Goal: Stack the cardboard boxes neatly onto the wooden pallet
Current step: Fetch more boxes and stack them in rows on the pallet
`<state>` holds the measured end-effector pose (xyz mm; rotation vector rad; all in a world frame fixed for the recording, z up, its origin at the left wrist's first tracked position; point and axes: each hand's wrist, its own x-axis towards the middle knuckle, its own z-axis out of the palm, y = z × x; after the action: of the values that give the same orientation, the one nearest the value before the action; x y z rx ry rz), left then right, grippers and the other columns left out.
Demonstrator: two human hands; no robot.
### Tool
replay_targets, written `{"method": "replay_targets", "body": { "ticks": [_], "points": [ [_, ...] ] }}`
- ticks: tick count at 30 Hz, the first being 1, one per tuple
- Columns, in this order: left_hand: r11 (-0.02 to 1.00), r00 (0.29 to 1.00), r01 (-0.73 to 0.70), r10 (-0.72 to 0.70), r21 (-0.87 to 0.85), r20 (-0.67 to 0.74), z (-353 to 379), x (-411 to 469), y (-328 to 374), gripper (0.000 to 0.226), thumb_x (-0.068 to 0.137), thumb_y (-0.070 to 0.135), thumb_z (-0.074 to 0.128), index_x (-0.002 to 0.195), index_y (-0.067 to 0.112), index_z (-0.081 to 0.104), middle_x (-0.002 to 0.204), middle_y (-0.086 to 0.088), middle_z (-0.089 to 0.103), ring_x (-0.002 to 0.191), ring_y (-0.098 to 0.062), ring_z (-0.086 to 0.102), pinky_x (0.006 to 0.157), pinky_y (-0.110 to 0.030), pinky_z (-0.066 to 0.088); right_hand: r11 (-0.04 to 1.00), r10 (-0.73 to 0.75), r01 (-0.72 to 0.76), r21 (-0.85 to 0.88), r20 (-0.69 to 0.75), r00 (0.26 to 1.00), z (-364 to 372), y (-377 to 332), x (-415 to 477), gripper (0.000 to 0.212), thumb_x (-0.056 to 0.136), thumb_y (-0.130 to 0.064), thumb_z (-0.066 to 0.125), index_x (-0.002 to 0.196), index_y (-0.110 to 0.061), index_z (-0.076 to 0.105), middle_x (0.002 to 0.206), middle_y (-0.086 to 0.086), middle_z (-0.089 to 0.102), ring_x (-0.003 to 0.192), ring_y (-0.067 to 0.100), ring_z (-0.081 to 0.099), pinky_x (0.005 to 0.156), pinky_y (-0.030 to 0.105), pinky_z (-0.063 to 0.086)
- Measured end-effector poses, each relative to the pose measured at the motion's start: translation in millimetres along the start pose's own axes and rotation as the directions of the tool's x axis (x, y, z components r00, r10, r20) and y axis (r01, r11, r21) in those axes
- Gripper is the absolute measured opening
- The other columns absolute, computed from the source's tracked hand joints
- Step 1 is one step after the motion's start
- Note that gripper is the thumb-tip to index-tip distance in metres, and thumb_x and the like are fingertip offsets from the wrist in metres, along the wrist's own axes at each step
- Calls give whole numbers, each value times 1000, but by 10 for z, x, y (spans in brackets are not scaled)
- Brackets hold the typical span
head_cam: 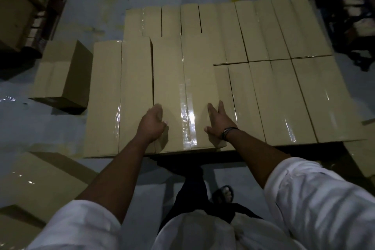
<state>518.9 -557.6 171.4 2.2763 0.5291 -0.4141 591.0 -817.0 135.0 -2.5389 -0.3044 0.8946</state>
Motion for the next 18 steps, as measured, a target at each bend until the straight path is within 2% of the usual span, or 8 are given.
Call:
{"method": "replay_targets", "body": {
  "ticks": [3, 5, 7, 9, 12, 15, 18],
  "points": [
    [986, 998, -50, 45, 158, 40, 55, 12, -28, 80, 91, 14, 71, 158, 6, 27, 168, -15, 8, 152, -32, 22, 119, -39, 30, 999, 12, -12, -33, 14, 1000, -15, 9, 10, 105, 87, -33, 75, 160, -29, 0, 162, 11, -29, 145, 34, 35, 113, 35, 36],
    [958, 994, -67, 40, 278, 99, 80, 29, -35, 84, 91, 19, 70, 158, 4, 22, 168, -18, -1, 154, -35, 13, 121, -41, 27, 999, 17, -17, -47, 13, 1000, -17, 6, 2, 105, 87, -36, 74, 160, -28, 0, 162, 11, -28, 145, 34, 34, 114, 37, 35],
    [920, 986, -84, 21, 382, 165, 87, 45, -27, 88, 91, 25, 70, 158, 4, 16, 167, -20, -5, 154, -36, 7, 122, -44, 25, 996, 22, -22, -89, -6, 1000, -20, 0, -33, 102, 87, -40, 73, 159, -26, 3, 163, 12, -24, 149, 35, 24, 117, 42, 34],
    [911, 981, -80, 0, 404, 194, 98, 22, 22, 90, 93, 30, 69, 159, 5, 13, 167, -21, -5, 154, -38, 6, 122, -47, 24, 986, 0, -8, -165, -47, 999, -34, -7, -108, 96, 88, -43, 70, 159, -23, 8, 164, 13, -19, 150, 36, 15, 117, 47, 33],
    [923, 987, -71, 10, 377, 161, 168, -76, 144, 87, 93, 31, 67, 160, 8, 15, 167, -22, 2, 152, -40, 12, 120, -48, 28, 973, -30, 9, -230, -86, 996, -109, -20, -254, 90, 90, -44, 66, 158, -20, 12, 165, 16, -13, 150, 39, 12, 117, 46, 32],
    [913, 992, -116, 91, 392, 82, 344, -208, 409, 82, 93, 32, 66, 159, 10, 23, 166, -20, 12, 150, -44, 17, 119, -50, 28, 979, -22, 0, -203, -106, 994, -226, 30, -404, 87, 93, -43, 62, 159, -20, 11, 166, 14, -13, 152, 37, 8, 118, 46, 28],
    [908, 983, -177, 145, 380, 111, 605, -374, 787, 74, 97, 36, 61, 159, 15, 26, 167, -15, 15, 150, -41, 17, 119, -49, 25, 986, 0, -25, -165, -146, 989, -379, 204, -648, 86, 96, -44, 59, 160, -22, 6, 167, 11, -11, 153, 34, 6, 120, 46, 24]
  ]
}}
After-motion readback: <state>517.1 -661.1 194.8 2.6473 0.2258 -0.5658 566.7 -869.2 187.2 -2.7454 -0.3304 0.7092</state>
